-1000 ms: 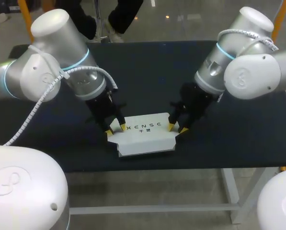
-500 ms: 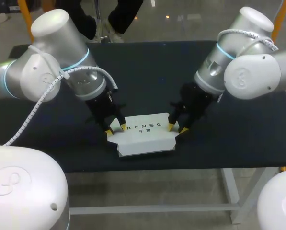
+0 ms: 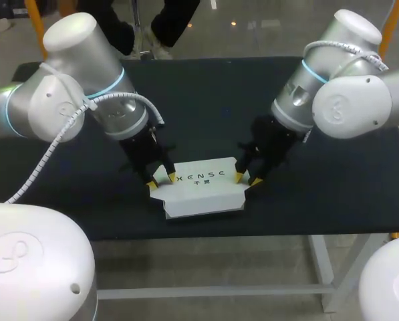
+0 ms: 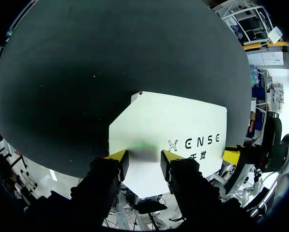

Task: Assemble the packaging by folding the flat box into shape, placing the metal phone stand inside, and closing the box properly

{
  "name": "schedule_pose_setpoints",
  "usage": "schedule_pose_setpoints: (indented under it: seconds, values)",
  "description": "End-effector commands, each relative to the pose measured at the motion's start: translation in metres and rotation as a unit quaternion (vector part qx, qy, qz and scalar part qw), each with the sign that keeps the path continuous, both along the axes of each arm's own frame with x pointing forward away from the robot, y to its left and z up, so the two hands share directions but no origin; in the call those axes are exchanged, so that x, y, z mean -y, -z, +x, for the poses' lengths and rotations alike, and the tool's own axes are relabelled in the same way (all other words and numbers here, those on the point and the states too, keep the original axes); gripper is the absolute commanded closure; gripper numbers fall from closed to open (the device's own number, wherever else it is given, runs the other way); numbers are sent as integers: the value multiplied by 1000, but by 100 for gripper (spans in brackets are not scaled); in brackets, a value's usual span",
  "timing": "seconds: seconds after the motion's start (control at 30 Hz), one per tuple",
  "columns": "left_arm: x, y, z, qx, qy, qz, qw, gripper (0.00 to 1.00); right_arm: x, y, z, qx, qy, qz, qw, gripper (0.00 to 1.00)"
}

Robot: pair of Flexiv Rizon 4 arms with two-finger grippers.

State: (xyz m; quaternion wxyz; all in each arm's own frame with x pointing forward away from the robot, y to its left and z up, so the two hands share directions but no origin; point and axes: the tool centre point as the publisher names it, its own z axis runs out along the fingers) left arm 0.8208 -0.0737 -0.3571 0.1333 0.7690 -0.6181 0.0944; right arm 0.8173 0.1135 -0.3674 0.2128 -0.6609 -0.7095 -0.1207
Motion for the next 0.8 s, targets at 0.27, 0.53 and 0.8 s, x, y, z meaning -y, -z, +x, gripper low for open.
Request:
schedule_pose_setpoints:
  seconds: [0.27, 0.53, 0.8]
  values:
    - [3, 4, -4, 10, 1, 13, 1000, 48, -3, 2, -5, 16, -1, -4, 1000, 56]
    - [5, 7, -7, 29, 9, 16, 999, 40, -5, 8, -6, 33, -9, 2, 999, 55]
    - [4, 10, -9, 48, 5, 5, 999, 35, -4, 12, -3, 46, -9, 14, 999, 55]
